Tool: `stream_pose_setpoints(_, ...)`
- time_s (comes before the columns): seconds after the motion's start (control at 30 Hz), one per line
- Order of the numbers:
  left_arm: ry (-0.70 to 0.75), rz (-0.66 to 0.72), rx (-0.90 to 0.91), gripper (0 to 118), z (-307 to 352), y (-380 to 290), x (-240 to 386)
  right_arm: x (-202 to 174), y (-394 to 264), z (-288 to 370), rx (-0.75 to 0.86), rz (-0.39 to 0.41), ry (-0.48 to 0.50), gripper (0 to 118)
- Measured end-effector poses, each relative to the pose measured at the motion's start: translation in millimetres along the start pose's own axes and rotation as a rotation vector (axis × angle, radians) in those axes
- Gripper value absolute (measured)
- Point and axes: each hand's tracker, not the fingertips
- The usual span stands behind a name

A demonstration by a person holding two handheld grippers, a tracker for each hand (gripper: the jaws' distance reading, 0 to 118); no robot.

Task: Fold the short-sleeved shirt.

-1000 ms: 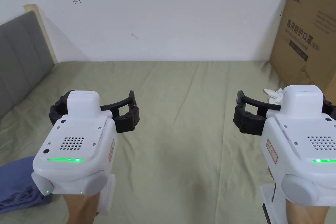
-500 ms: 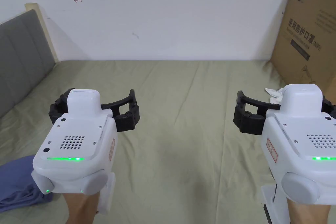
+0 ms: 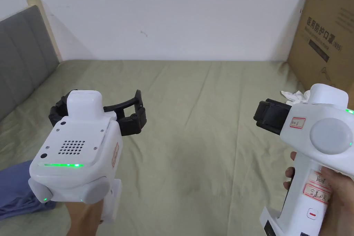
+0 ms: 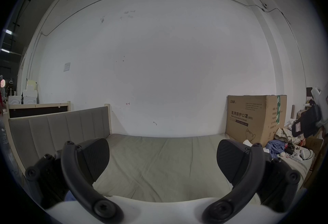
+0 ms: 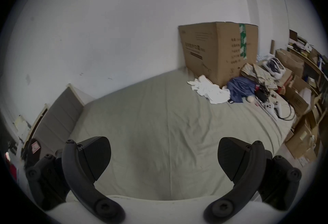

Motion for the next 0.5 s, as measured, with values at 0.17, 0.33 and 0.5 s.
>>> stream_pose_setpoints(0.17,0.004,-0.004,-0.005,118,-0.9,-1.6,-1.2,0.3,-4.1,-3.6,0.029,0.025,-0.008,118)
stream_pose_setpoints(0.33,0.008,-0.007,-0.006,118,-1.3,-1.9,-1.8,-0.9,-5.9,-7.4,0.056,0.064,-0.024,118)
stream_pose_setpoints(0.5,0.004,-0.007,-0.001,118,-0.9,-0.6,-2.1,-3.1,-5.8,-8.8,0.073,0.083,-0.023,118)
